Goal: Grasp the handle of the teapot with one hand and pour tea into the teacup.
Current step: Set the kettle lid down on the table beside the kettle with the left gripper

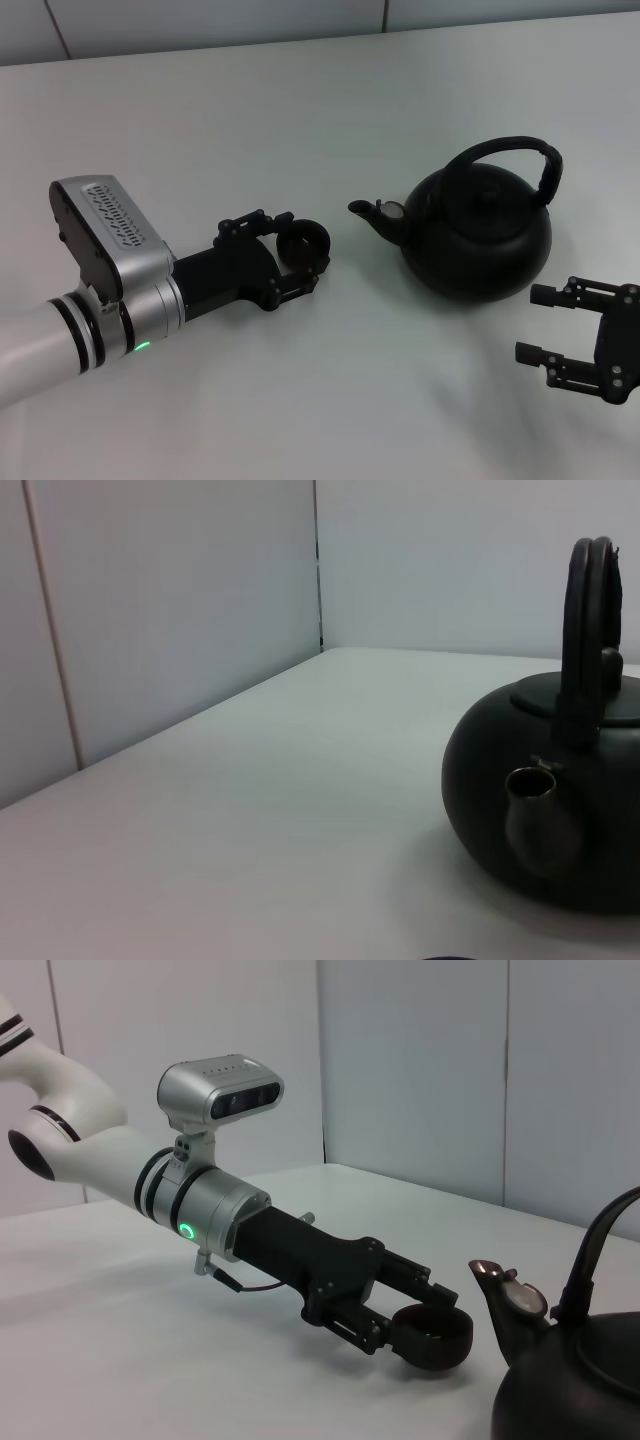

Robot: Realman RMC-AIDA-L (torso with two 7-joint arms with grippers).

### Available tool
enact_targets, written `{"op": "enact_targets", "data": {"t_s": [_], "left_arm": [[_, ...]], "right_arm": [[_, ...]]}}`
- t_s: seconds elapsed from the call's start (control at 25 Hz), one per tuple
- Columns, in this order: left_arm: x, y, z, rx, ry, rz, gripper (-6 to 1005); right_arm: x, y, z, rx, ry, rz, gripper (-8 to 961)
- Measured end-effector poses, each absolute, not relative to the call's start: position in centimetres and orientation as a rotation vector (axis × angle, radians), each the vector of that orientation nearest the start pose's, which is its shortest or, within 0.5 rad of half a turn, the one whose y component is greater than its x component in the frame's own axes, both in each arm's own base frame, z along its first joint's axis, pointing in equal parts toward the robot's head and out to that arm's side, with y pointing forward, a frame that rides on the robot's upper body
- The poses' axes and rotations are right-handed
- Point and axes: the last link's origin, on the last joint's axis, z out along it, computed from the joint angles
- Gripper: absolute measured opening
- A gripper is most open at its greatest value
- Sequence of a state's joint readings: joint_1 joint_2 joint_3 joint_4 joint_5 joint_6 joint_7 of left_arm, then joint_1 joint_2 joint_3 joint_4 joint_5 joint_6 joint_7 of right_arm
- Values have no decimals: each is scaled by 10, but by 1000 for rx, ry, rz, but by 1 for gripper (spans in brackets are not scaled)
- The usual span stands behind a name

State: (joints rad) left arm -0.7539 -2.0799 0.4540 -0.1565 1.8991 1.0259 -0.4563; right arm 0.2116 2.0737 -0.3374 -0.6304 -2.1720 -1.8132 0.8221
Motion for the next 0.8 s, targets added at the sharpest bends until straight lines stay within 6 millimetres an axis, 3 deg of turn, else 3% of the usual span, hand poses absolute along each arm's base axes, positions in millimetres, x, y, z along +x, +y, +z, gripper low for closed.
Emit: {"op": "enact_targets", "data": {"t_s": [0.4, 0.6, 0.8], "left_arm": [[-248, 324, -130, -2607, -307, -538, 687], [-248, 324, -131, -2608, -316, -536, 796], [-248, 324, -130, -2602, -322, -547, 799]], "right_arm": [[354, 202, 25, -2572, 382, 675, 660], [353, 203, 26, -2573, 387, 678, 657], [353, 204, 26, -2572, 386, 674, 654]]}}
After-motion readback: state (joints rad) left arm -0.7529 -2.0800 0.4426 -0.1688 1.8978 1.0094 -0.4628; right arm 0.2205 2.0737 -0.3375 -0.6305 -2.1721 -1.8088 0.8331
